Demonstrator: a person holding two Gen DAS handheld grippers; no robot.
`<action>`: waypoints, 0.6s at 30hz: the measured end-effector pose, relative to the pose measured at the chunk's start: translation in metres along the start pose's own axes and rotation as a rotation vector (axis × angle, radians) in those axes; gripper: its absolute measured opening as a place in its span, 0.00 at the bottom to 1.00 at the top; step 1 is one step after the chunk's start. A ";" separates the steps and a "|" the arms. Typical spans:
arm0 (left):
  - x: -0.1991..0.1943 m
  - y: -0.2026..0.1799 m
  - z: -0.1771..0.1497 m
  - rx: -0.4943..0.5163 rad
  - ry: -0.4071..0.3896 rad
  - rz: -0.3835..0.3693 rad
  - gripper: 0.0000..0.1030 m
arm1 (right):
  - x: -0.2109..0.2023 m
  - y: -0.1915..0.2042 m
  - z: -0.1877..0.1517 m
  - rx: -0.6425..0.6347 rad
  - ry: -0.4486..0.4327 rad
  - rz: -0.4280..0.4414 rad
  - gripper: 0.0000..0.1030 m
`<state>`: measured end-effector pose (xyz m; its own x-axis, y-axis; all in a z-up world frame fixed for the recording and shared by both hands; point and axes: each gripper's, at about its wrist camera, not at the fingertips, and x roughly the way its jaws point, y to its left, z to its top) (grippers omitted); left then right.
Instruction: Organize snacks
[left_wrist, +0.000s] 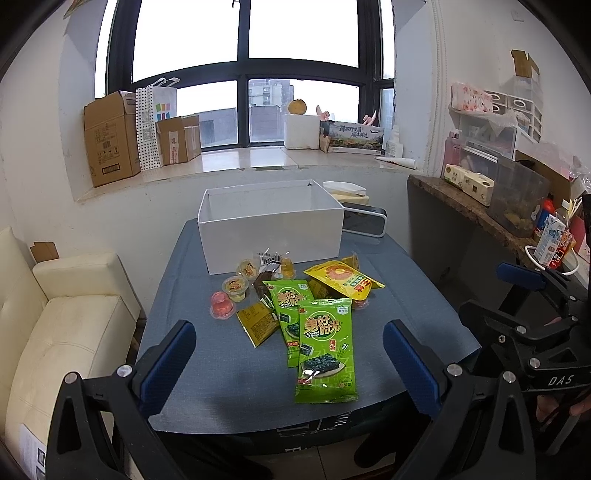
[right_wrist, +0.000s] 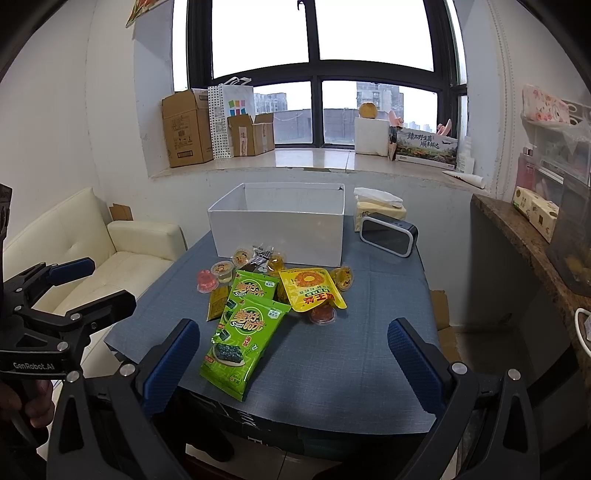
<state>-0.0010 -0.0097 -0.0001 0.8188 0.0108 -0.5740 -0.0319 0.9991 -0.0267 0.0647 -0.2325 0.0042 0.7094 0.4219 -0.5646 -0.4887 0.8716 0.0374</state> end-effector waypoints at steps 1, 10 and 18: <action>0.000 0.000 0.000 0.001 0.001 0.000 1.00 | 0.000 0.000 0.000 0.000 0.000 0.001 1.00; 0.000 -0.001 0.001 0.003 0.003 0.000 1.00 | 0.001 -0.001 -0.001 -0.001 -0.002 0.002 1.00; 0.000 -0.002 0.001 0.009 0.009 -0.009 1.00 | 0.000 -0.003 -0.001 -0.001 -0.002 0.000 1.00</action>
<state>0.0000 -0.0120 0.0005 0.8141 0.0018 -0.5807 -0.0197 0.9995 -0.0246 0.0656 -0.2349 0.0036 0.7101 0.4226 -0.5631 -0.4893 0.8713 0.0369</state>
